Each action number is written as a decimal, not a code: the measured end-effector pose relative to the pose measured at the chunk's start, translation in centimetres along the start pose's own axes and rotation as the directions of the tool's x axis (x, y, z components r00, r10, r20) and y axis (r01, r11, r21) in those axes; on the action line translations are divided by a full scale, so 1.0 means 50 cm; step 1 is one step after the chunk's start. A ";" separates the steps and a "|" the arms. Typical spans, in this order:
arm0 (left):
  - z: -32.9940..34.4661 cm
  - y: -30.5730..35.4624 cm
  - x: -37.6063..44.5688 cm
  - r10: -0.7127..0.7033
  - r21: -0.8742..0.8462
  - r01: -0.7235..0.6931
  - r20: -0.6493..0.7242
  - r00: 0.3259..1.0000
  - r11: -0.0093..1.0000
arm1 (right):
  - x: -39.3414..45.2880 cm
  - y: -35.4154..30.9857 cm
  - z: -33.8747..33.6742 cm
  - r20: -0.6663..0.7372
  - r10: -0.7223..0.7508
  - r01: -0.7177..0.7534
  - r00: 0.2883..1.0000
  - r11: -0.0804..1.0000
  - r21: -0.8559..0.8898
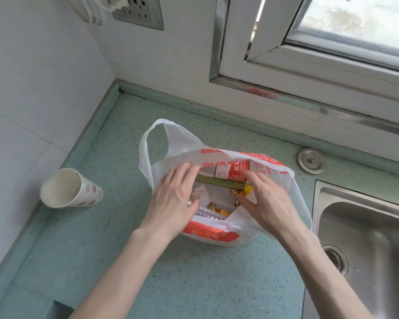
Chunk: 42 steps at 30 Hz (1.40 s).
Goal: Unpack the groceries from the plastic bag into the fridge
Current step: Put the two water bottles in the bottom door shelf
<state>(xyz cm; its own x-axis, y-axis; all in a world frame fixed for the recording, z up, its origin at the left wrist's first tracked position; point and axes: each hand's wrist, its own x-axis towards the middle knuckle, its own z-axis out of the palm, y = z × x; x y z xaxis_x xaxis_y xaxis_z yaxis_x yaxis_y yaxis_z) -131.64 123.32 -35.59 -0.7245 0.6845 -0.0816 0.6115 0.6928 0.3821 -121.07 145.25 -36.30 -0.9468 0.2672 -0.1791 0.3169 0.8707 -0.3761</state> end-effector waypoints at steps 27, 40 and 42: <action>0.060 0.005 -0.008 -0.046 0.209 -0.042 0.398 0.916 0.977 | 0.158 0.000 0.005 0.214 0.033 0.016 0.976 0.975 -0.223; 0.065 0.029 -0.038 -0.040 0.297 -0.121 0.484 0.874 0.947 | 0.017 -0.090 -0.102 0.158 0.163 -0.139 0.974 0.978 -0.153; 0.069 0.026 -0.035 -0.017 0.258 -0.130 0.499 0.866 0.957 | 0.003 -0.100 -0.106 0.158 0.156 -0.141 0.975 0.985 -0.100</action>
<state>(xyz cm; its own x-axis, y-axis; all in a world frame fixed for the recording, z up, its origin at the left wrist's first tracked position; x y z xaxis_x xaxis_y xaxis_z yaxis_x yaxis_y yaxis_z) -128.49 123.81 -38.13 -0.4791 0.6947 -0.5366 0.7619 0.6327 0.1387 -123.11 143.15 -29.62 -0.8650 0.3308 -0.3772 0.4401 0.8613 -0.2540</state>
